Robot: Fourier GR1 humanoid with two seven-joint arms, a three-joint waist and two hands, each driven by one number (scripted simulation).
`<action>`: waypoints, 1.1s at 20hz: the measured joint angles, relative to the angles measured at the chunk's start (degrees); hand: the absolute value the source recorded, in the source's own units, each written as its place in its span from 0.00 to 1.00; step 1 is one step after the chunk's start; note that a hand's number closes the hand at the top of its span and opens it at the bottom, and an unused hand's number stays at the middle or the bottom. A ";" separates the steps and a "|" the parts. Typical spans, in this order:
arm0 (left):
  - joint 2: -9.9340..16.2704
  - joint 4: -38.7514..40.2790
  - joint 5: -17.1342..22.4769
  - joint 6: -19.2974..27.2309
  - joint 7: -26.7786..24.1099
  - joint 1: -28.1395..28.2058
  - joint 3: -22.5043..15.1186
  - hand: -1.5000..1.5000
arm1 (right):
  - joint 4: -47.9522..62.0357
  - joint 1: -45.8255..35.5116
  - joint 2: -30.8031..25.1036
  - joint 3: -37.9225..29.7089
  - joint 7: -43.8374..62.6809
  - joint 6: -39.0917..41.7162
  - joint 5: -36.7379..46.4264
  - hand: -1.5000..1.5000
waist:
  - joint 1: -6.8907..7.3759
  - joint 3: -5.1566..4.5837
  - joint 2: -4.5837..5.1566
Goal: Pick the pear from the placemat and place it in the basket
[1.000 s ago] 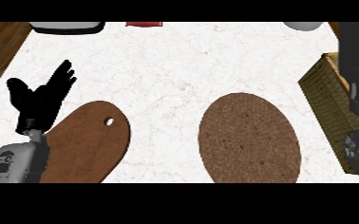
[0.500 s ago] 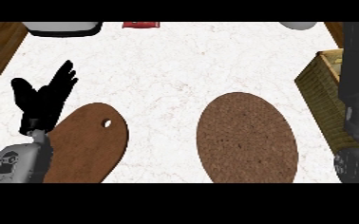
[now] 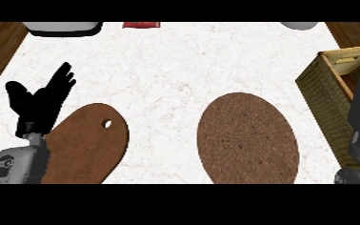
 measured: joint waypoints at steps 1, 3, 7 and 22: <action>0.30 -0.35 0.35 -0.19 0.40 -0.05 0.39 0.50 | -0.79 1.19 0.11 -0.20 -0.45 -0.35 -0.88 0.00 | 0.05 -0.01 0.00; 0.38 -0.45 0.01 -0.40 -0.39 0.67 0.41 0.50 | -2.28 2.48 0.17 -0.08 -1.13 -0.70 -2.47 0.00 | 0.14 0.01 0.01; -0.10 0.06 -0.20 -0.35 -0.59 0.75 0.38 0.50 | -3.92 4.00 -1.14 0.14 -3.17 -2.56 -5.96 0.00 | 0.19 0.00 0.04; -0.25 -0.75 -0.67 0.77 1.08 0.50 0.76 0.50 | -41.85 12.47 8.04 -4.16 -1.99 -5.18 -7.05 0.00 | -1.38 -0.04 -0.68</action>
